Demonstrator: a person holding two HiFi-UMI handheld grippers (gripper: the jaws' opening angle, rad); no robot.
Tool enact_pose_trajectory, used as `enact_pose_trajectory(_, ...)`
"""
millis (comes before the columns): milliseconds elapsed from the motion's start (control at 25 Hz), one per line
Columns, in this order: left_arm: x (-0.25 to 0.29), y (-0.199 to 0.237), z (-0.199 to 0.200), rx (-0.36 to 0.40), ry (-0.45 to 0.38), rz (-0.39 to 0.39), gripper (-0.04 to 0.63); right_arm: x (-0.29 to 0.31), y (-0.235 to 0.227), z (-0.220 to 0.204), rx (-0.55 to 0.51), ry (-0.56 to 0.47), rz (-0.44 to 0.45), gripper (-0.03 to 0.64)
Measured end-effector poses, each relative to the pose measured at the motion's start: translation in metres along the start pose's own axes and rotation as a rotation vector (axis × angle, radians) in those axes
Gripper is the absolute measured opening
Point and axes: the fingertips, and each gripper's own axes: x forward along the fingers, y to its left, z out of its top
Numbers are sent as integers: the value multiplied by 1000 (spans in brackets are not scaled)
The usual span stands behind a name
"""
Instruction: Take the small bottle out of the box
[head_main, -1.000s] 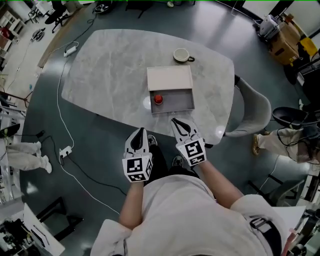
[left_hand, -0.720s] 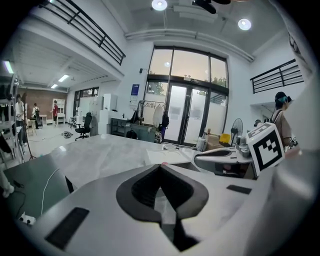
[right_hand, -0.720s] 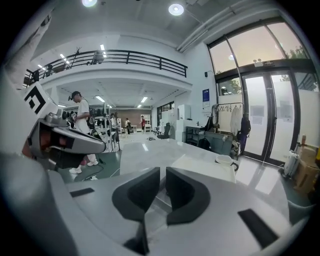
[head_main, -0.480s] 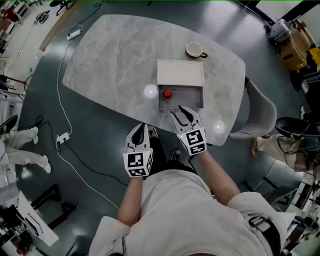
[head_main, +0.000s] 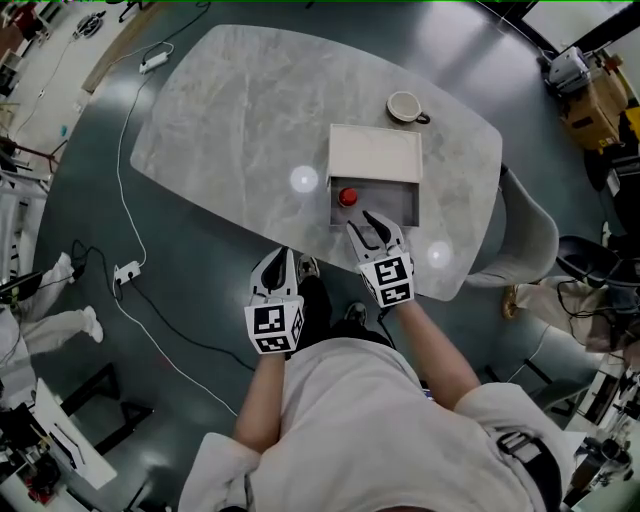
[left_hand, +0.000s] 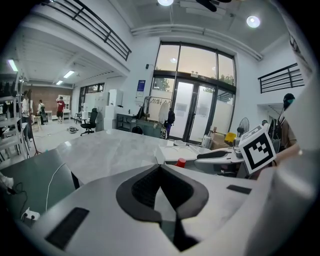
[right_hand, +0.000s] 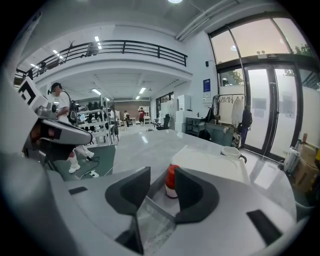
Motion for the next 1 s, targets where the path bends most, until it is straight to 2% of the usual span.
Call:
enact_pose_trajectory(320,25,18,0,-2,28,-18,21,27,-9,-4,16,38,-19,164)
enact_pose_trajectory(1000,83,24,7,48,93,-151,21,76,-26,-16,49,104,-80,180)
